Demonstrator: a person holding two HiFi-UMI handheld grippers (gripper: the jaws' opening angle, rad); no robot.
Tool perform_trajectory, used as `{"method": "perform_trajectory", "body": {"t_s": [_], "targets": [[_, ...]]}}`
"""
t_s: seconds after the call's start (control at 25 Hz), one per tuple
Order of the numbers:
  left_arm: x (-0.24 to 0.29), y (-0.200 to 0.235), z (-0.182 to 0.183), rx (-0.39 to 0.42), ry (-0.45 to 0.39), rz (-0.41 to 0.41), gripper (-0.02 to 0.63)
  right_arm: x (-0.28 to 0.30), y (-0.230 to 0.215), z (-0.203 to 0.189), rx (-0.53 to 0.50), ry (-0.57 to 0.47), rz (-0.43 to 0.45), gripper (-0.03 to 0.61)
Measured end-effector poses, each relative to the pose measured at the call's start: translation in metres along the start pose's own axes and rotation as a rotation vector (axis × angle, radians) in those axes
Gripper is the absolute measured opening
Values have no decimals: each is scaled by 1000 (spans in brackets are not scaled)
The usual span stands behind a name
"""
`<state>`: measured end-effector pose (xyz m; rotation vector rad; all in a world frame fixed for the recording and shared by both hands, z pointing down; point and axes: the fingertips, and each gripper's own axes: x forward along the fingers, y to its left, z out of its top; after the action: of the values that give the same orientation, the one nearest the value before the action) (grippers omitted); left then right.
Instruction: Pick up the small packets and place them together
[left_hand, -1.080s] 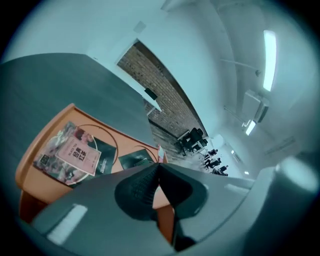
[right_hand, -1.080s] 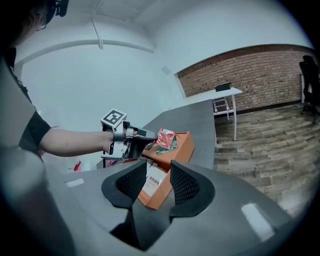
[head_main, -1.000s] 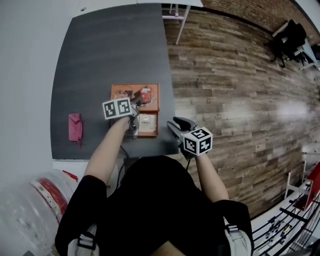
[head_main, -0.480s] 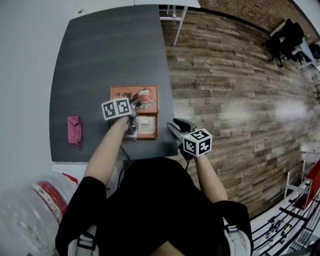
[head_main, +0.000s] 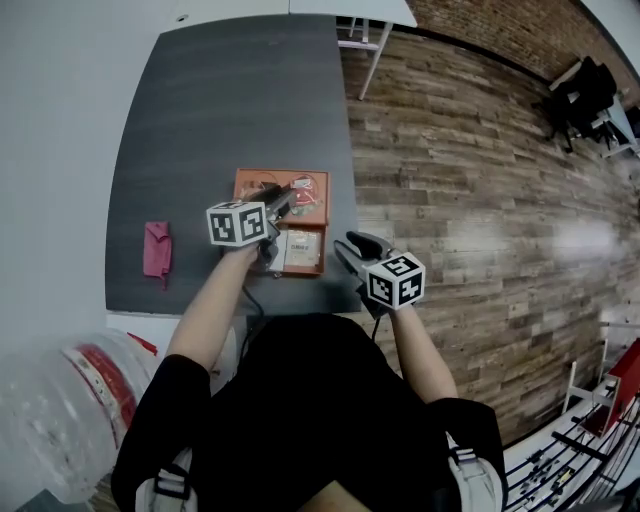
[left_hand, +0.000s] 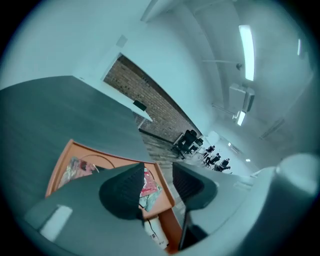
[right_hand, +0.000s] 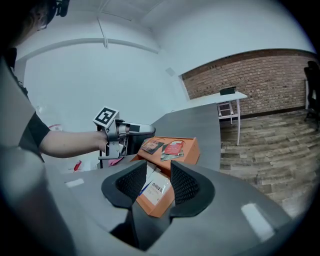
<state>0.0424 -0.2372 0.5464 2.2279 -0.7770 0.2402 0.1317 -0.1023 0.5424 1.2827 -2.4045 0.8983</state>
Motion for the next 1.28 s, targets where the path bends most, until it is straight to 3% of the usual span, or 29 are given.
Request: {"method": "perform_trajectory", "body": {"t_s": [0.16,0.32,0.44,0.76,1.12,1.28], "targets": [[-19,-16,17,169,-73,-16,135,8,11,12,-49,2,30,150],[-47,-19,31,279,-172,37,53,19,26,21,-91,6,71,150],[-70,-13,35,284,-217,78,20,30,37,21,-121,29,106,150],[-124,16,21,237,-278,184,17,65,63,16,-201,104,188,150],[-149,33,-37,176,-233,241,17,109,75,-11,-286,291,160,143],[-147,31,-54,217,-195,237,17,123,78,-20,-217,327,156,144]]}}
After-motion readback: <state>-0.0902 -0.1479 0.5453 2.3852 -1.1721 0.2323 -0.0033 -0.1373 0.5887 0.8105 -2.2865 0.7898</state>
